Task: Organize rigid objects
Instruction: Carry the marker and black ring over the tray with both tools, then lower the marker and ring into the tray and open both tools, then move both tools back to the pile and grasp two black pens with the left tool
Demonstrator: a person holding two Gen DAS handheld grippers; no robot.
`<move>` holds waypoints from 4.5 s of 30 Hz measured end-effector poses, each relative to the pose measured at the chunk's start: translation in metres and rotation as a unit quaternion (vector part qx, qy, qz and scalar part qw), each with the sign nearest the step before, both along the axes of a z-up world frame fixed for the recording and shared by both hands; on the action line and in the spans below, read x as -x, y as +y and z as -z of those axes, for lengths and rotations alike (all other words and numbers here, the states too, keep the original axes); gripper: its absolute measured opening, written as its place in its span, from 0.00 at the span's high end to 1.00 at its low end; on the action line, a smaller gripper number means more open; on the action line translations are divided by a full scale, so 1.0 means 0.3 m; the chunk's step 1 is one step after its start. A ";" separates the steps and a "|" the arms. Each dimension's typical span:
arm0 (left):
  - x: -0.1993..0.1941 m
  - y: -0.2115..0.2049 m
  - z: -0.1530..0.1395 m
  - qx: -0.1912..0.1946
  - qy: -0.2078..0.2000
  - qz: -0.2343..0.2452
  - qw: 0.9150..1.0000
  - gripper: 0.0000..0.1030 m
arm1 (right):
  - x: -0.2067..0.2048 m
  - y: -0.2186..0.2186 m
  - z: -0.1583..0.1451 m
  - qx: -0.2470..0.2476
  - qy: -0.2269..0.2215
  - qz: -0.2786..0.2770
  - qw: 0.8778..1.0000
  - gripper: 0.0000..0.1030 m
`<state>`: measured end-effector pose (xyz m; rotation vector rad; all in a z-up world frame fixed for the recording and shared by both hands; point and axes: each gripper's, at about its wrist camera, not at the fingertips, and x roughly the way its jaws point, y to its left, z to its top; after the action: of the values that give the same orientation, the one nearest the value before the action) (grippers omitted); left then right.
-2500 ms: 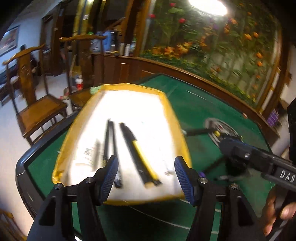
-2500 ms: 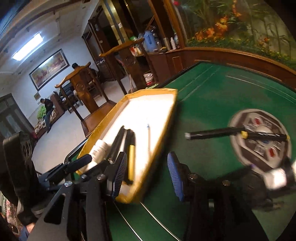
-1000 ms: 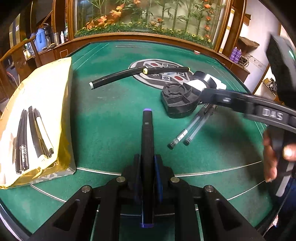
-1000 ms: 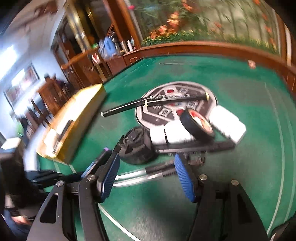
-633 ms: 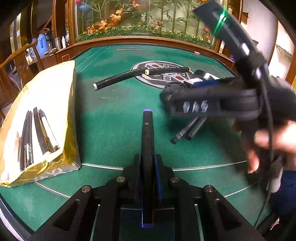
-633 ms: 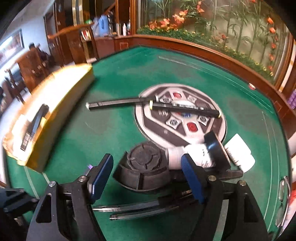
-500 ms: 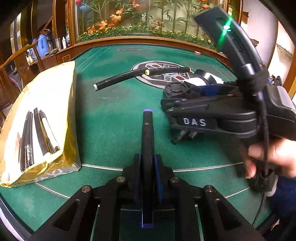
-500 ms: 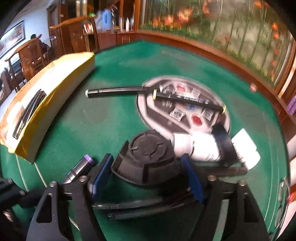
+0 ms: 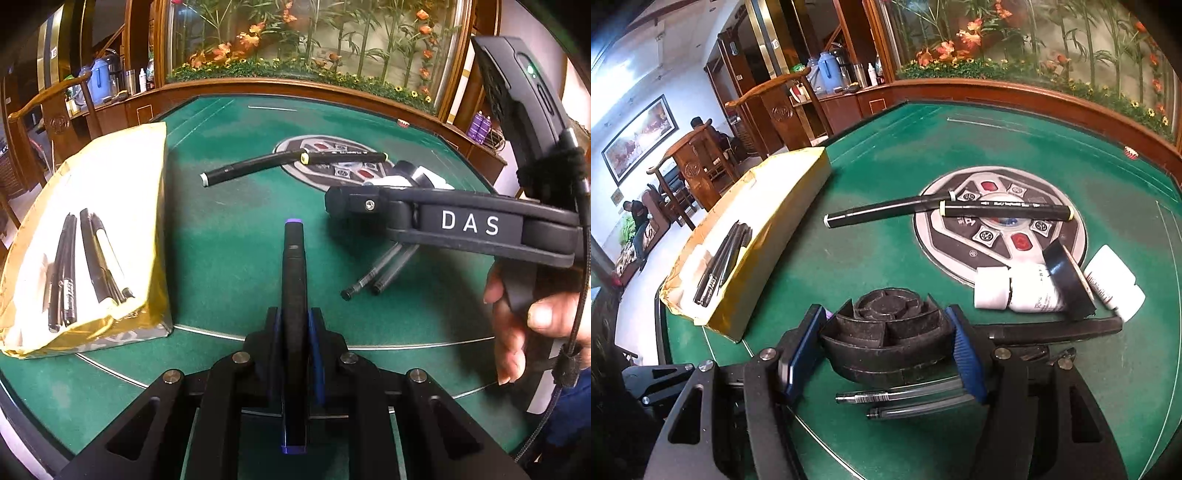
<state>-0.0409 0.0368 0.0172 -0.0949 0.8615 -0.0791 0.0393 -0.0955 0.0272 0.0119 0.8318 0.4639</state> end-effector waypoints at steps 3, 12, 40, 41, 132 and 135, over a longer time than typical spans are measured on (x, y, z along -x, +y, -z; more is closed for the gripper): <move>0.006 0.003 -0.016 -0.002 -0.006 -0.003 1.000 0.86 | 0.002 -0.003 -0.011 -0.006 -0.004 0.001 1.000 0.36; 0.035 0.047 -0.086 -0.005 -0.037 -0.025 0.999 0.86 | 0.000 -0.017 -0.025 -0.020 -0.007 0.003 1.000 0.37; 0.013 0.466 -0.158 0.005 -0.068 -0.129 0.989 0.86 | -0.066 0.327 -0.168 -0.054 -0.007 -0.078 0.995 0.36; -0.003 0.484 -0.159 0.004 -0.065 -0.131 0.989 0.86 | -0.077 0.353 -0.172 -0.052 -0.006 -0.081 0.995 0.36; -0.213 0.048 -0.110 0.052 0.009 0.028 0.998 0.46 | -0.009 -0.252 -0.098 -0.123 0.045 0.048 0.990 0.35; -0.252 -0.067 -0.077 0.039 0.030 0.078 0.996 0.42 | -0.004 -0.419 -0.070 -0.149 0.043 0.100 0.983 0.35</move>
<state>0.0347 0.0169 0.0404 -0.1026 0.9259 -0.2581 0.0404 -0.2213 0.0483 0.3918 0.8305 0.3965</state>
